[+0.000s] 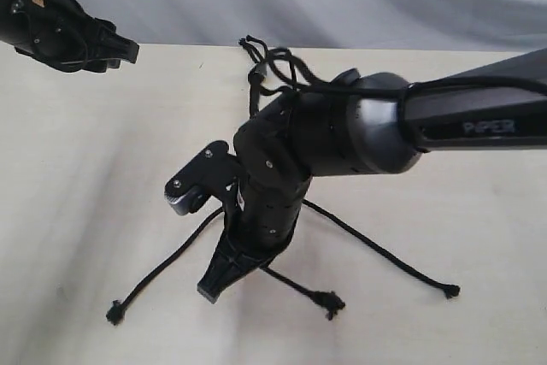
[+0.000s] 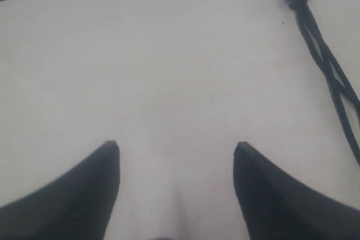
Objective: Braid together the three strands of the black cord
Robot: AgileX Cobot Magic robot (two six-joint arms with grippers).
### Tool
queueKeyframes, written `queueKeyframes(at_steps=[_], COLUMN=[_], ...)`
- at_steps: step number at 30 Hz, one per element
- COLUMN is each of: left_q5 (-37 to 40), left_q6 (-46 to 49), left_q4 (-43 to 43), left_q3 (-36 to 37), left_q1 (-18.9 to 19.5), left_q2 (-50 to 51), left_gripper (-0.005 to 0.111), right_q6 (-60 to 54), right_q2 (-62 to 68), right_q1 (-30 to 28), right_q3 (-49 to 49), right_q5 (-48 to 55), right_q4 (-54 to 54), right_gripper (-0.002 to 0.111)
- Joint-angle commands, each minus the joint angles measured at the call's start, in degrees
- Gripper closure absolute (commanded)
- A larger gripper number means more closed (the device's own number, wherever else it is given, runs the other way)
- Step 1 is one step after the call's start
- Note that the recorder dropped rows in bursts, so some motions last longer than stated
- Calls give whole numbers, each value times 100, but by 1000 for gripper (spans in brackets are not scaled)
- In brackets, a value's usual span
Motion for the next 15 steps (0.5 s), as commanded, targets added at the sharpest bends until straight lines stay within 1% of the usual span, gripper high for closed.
queueKeyframes(at_steps=[1,4,5,12,15], left_q5=[-27,15,24,63,63], left_q6=[5,5,5,5,5], left_q4=[-8,-6,-6,-6,-6], left_q3=[32,32,32,32,32], left_q1=[11,11,11,11,11], left_q2=[-54,-54,-54,-54,-54], left_gripper=[50,50,50,50,50], right_q6=[-614,-667,-667,-667,-667], right_q2=[-439,-401,-309,446,644], right_q1=[1,-82,-152,-792,-959], right_q3=[-127,-115,-115,-115,-115], right_q5=[20,19,19,-418,-627], right_q4=[-1239,-2400,-2566,-3067,-3240], right_gripper=[108,108,108,108,108])
